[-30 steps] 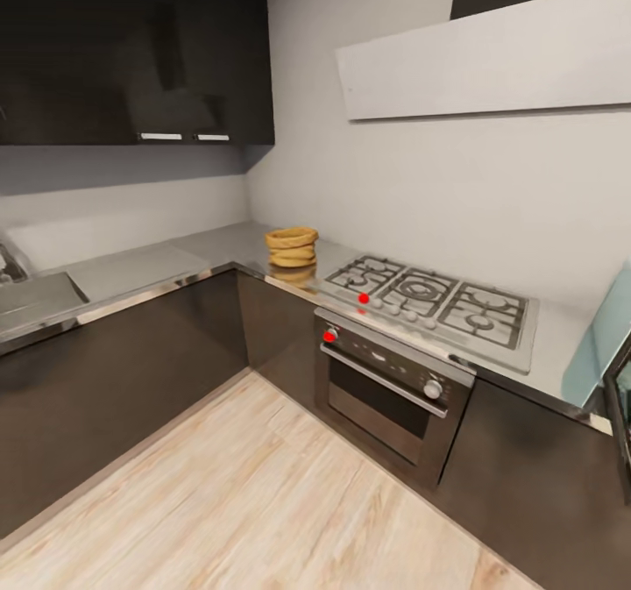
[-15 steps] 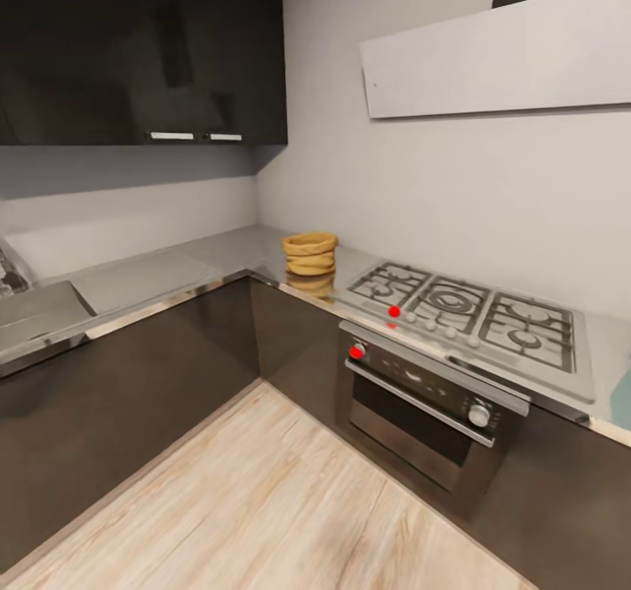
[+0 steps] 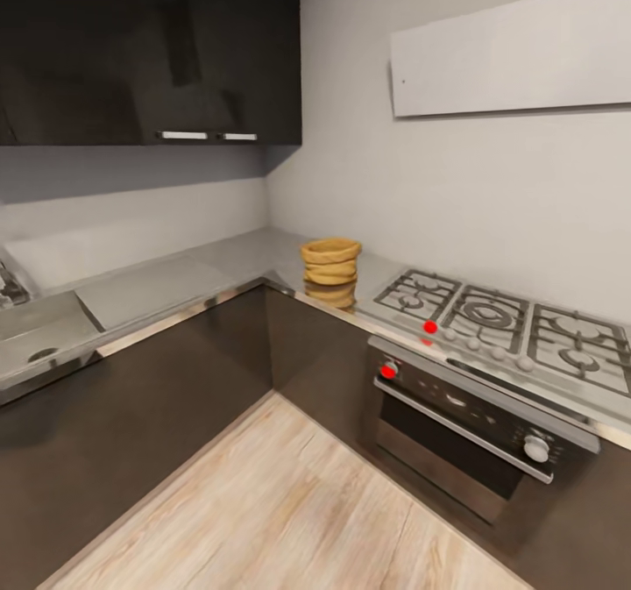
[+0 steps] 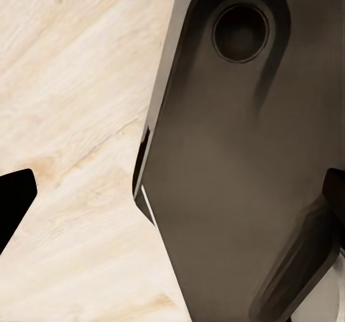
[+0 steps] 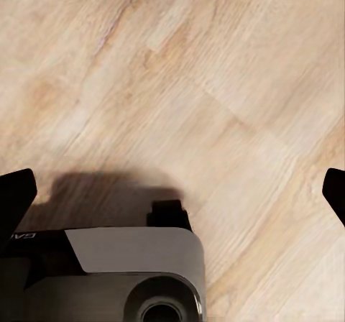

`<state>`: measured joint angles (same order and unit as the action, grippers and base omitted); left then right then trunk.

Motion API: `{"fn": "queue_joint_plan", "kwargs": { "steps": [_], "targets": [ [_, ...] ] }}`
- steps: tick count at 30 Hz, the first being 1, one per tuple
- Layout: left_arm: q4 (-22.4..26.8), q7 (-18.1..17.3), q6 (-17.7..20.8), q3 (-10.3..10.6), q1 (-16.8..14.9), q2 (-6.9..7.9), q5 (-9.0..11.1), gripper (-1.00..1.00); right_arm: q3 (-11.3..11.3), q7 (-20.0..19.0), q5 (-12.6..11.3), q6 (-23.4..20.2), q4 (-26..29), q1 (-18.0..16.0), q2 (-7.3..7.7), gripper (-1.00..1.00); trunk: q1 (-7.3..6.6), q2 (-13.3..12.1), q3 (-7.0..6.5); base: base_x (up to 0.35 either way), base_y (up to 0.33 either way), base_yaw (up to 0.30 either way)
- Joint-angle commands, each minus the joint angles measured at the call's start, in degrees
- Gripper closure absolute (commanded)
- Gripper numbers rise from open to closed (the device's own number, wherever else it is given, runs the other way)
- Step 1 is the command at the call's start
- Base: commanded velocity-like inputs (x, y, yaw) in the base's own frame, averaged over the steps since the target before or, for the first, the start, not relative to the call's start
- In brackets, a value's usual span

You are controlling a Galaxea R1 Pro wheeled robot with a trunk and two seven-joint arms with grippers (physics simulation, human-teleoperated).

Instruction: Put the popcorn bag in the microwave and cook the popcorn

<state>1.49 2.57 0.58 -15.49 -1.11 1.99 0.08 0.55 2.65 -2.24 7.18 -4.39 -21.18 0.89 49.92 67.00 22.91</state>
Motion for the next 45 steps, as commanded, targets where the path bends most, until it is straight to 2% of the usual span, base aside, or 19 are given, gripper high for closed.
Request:
{"fn": "queue_joint_plan", "kwargs": {
  "steps": [1,15,18,20,22,23,24,26,27,28,30,33,36,38,40,41,42,44,45],
  "targets": [
    [0.0,0.1,0.1,-0.2,0.0,-0.01,0.0,-1.00,0.1,0.1,-0.2,0.5,-0.3,-0.1,0.01,-1.00,0.03,0.0,0.06,0.252,0.258,0.000],
    [0.0,0.1,0.2,-0.2,0.0,-0.05,0.0,-1.00,0.2,0.1,-0.2,0.6,-0.1,-0.1,0.20,-1.00,0.03,0.0,0.06,0.245,0.259,0.000],
    [0.0,0.1,0.2,-0.2,0.0,-0.05,0.0,-1.00,0.2,0.1,-0.2,1.7,0.6,-0.1,0.20,-1.00,0.03,0.0,0.06,0.236,0.262,0.000],
    [0.0,0.1,0.2,-0.2,0.0,-0.05,0.0,-1.00,0.5,0.1,-0.2,4.1,4.2,-0.1,0.14,-1.00,0.03,0.0,0.06,0.236,0.258,0.000],
    [0.0,0.1,0.3,-0.1,0.0,-0.11,0.0,-1.00,3.8,0.2,-0.1,5.4,12.1,-0.1,0.10,-1.00,0.03,0.0,0.06,0.232,0.236,0.000],
    [0.0,0.1,0.3,-0.1,0.0,-0.10,0.0,-1.00,7.4,0.3,-0.1,5.7,20.3,-0.1,0.08,-1.00,0.03,0.0,0.06,0.229,0.225,0.000],
    [0.0,0.1,0.3,-0.1,0.0,-0.12,0.0,-1.00,9.8,0.3,-0.1,5.6,27.4,-0.1,0.08,-1.00,0.03,0.0,0.06,0.200,0.192,0.000],
    [0.0,0.1,0.3,-0.1,0.0,-0.13,0.0,-1.00,11.7,0.4,-0.1,4.4,37.0,-0.1,0.08,-1.00,0.03,0.0,0.06,0.112,0.107,0.000],
    [0.0,0.1,0.3,-0.1,0.0,-0.14,0.0,-1.00,12.1,0.4,0.0,2.7,41.4,-0.1,0.08,-1.00,0.03,0.0,0.06,0.056,0.053,0.000],
    [0.0,0.1,0.3,-0.1,0.0,-0.14,0.0,-1.00,12.4,0.5,0.0,-1.3,47.2,-0.1,0.08,-1.00,0.03,0.0,0.06,0.029,0.027,0.000],
    [0.0,0.1,0.3,-0.1,0.0,-0.14,0.0,-1.00,12.0,0.5,0.0,-8.5,54.1,-0.1,0.08,-1.00,0.03,0.0,0.06,0.015,0.014,0.000],
    [0.0,0.1,0.3,-0.1,0.0,-0.14,0.0,-1.00,11.4,0.7,0.0,-20.0,68.0,-0.1,0.08,-1.00,0.03,0.0,0.06,0.005,0.004,0.000],
    [0.0,0.1,0.3,-0.1,0.0,-0.14,0.0,-1.00,11.2,0.9,0.0,-28.6,77.5,-0.6,0.08,-1.00,0.03,0.0,0.06,0.001,0.001,0.000],
    [0.0,0.1,0.3,-0.1,0.0,-0.14,0.0,-1.00,11.2,1.2,0.0,-33.9,82.0,-2.6,0.08,-1.00,0.03,0.0,0.06,0.000,0.000,0.000],
    [0.0,0.1,0.3,-0.1,0.0,-0.14,0.0,-1.00,11.1,1.7,0.0,-37.5,83.3,-6.6,0.09,-1.00,0.03,0.0,0.06,0.000,0.000,0.000],
    [0.0,0.1,0.3,-0.1,0.0,-0.14,0.0,-1.00,10.8,2.0,0.0,-40.6,83.8,-10.1,0.13,-1.00,0.03,0.0,0.06,0.000,0.000,0.000],
    [0.0,0.1,0.3,-0.1,0.0,-0.14,0.0,-1.00,9.5,2.1,0.0,-45.8,84.1,-15.6,0.15,-1.00,0.03,0.0,0.06,0.000,0.000,0.000],
    [0.0,0.1,0.3,-0.1,0.0,-0.14,0.0,-1.00,5.3,2.1,0.0,-57.7,84.1,-27.2,0.16,-1.00,0.03,0.0,0.06,0.000,0.000,0.000],
    [0.0,0.1,0.3,-0.1,0.0,-0.14,0.0,-1.00,4.6,2.1,0.0,-60.5,83.9,-30.3,0.16,-1.00,0.03,0.0,0.06,0.000,0.000,0.000]
  ]
}}
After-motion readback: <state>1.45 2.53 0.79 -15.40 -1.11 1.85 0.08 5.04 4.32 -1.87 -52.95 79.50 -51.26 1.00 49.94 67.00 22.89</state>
